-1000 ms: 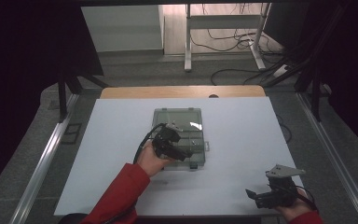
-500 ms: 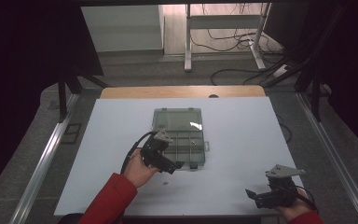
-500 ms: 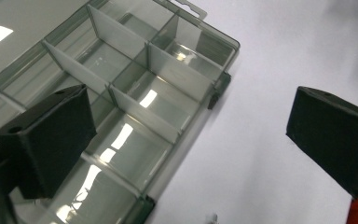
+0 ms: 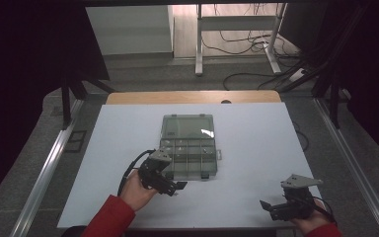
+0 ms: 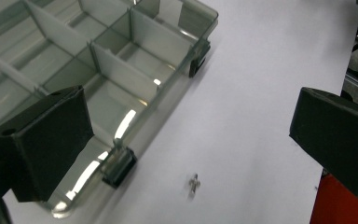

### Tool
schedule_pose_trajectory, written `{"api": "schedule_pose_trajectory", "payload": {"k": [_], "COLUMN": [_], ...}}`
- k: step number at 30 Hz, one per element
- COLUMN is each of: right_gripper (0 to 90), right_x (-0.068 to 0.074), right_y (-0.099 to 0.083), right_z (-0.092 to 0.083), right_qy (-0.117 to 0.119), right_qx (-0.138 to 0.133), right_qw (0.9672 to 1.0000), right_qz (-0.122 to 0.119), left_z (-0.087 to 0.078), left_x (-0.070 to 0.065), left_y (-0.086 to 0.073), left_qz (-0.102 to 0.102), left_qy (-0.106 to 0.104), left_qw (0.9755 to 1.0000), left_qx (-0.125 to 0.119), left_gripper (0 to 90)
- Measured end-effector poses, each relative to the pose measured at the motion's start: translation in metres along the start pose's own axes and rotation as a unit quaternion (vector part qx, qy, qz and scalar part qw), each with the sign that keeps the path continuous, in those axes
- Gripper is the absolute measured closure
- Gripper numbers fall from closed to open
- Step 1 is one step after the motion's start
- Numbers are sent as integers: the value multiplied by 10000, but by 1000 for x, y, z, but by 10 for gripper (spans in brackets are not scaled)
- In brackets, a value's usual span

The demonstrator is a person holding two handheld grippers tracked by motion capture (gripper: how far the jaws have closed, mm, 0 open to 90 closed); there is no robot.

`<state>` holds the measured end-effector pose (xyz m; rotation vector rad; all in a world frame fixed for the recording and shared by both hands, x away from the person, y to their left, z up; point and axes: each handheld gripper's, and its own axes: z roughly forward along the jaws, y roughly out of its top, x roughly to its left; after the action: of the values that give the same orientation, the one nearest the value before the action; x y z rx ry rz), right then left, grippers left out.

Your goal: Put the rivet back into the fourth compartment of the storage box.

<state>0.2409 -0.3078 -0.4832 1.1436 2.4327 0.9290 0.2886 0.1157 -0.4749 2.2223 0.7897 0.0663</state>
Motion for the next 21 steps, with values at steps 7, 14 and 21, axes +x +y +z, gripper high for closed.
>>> {"api": "schedule_pose_trajectory", "payload": {"k": [7, 14, 21], "right_gripper": [0, 0, 0], "right_x": [0, 0, 1], "right_y": [0, 0, 0], "right_z": [0, 0, -1], "right_qy": [-1, 5, 4], "right_qx": [1, -2, -2], "right_qw": [10000, 10000, 10000], "right_qz": [-3, -17, -28], "left_z": [3, 9, 17], "left_x": [-8, -14, -16], "left_y": [-11, -19, -25], "left_qz": [-24, 28, 106], "left_qy": [226, 321, 397], "left_qw": [9993, 9974, 9951], "left_qx": [310, 646, 894], "left_gripper": [0, 16, 224]}}
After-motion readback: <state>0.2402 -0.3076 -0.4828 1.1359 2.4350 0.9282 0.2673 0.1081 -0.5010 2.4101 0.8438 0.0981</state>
